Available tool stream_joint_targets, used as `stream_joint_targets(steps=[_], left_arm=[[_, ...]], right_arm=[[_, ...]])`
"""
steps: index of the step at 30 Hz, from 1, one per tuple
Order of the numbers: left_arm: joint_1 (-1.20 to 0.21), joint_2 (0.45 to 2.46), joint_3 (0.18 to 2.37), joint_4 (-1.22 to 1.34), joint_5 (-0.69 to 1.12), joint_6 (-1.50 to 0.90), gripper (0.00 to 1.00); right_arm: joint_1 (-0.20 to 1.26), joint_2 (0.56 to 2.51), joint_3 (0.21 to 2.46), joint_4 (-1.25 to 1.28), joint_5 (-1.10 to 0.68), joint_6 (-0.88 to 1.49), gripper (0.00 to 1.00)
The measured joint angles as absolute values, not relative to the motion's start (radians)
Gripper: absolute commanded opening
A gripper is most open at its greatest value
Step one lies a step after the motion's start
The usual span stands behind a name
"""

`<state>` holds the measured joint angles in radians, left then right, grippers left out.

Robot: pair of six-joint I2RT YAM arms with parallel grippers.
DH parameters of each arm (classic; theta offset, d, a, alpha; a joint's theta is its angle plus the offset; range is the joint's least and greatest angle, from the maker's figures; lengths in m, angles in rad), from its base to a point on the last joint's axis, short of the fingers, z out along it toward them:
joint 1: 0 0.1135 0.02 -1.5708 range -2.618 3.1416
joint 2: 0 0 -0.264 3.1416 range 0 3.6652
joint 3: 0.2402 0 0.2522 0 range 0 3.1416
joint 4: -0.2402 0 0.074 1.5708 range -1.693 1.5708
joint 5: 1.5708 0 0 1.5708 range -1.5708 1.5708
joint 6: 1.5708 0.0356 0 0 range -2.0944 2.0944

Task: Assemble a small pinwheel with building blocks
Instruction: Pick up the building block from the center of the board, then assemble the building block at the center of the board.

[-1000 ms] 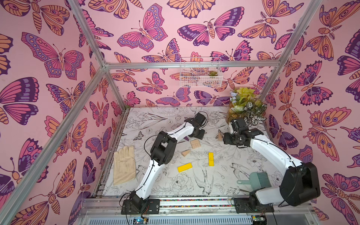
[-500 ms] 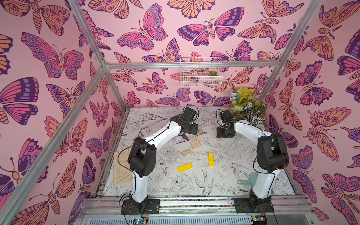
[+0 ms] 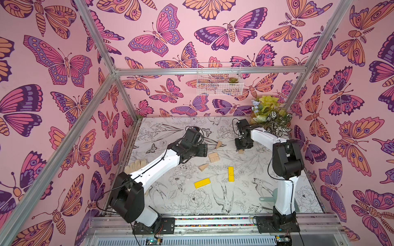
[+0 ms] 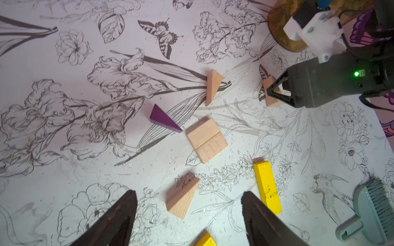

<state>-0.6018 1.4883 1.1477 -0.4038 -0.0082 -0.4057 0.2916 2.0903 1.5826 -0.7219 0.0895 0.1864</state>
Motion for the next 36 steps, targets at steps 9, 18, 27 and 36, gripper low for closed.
stream_joint_targets(steps=[9, 18, 27, 36], left_arm=[[-0.601, 1.398, 1.021, -0.362, -0.009, -0.432, 0.82], [-0.601, 1.39, 0.984, -0.336, -0.008, -0.441, 0.82], [-0.601, 1.389, 0.958, -0.314, 0.0, -0.455, 0.82], [-0.601, 1.368, 0.928, -0.302, 0.0, -0.459, 0.83]], right_arm=[[0.316, 2.1, 1.584, -0.738, 0.076, 0.138, 0.23], [0.375, 2.092, 1.57, -0.721, 0.051, 0.059, 0.16], [0.488, 2.046, 1.5, -0.712, 0.02, -0.049, 0.16], [0.526, 2.028, 1.472, -0.711, 0.016, -0.138, 0.24]])
